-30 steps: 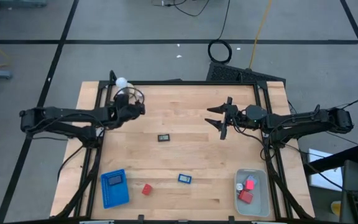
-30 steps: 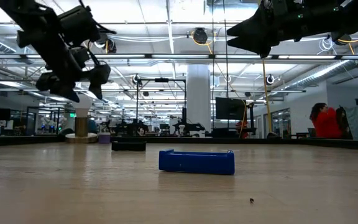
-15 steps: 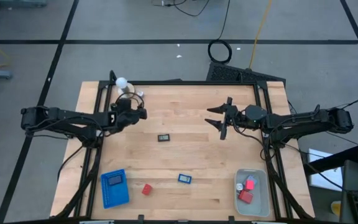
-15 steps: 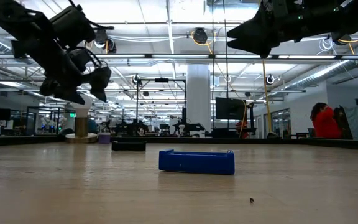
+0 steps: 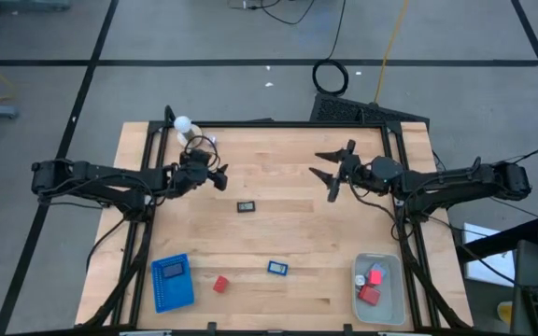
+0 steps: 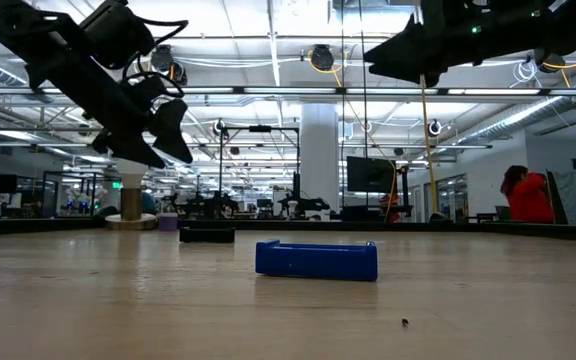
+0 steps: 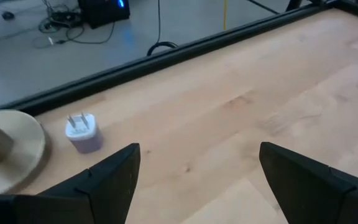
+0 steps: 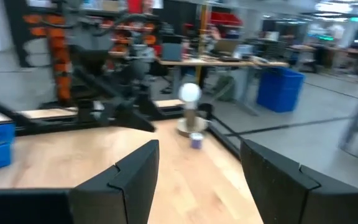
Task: Pick & Place Office items
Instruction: Put the purple charger adapter into the gray bin
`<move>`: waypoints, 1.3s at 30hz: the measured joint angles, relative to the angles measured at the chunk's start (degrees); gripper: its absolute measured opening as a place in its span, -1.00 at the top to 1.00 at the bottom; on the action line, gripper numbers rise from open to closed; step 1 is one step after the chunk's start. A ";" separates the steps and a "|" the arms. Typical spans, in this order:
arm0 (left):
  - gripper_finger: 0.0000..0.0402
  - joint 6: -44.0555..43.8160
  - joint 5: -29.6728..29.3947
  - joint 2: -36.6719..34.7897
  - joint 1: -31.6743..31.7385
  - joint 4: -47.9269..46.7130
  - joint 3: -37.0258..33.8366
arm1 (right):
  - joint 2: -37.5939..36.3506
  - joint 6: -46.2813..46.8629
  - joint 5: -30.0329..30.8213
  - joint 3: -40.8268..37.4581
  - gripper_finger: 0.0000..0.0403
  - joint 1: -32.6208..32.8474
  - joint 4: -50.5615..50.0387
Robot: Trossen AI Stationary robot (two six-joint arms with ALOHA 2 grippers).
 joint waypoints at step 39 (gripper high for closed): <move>-0.66 6.77 3.45 0.02 2.94 12.48 0.02 | -1.54 7.46 -7.86 0.00 0.14 -4.85 5.00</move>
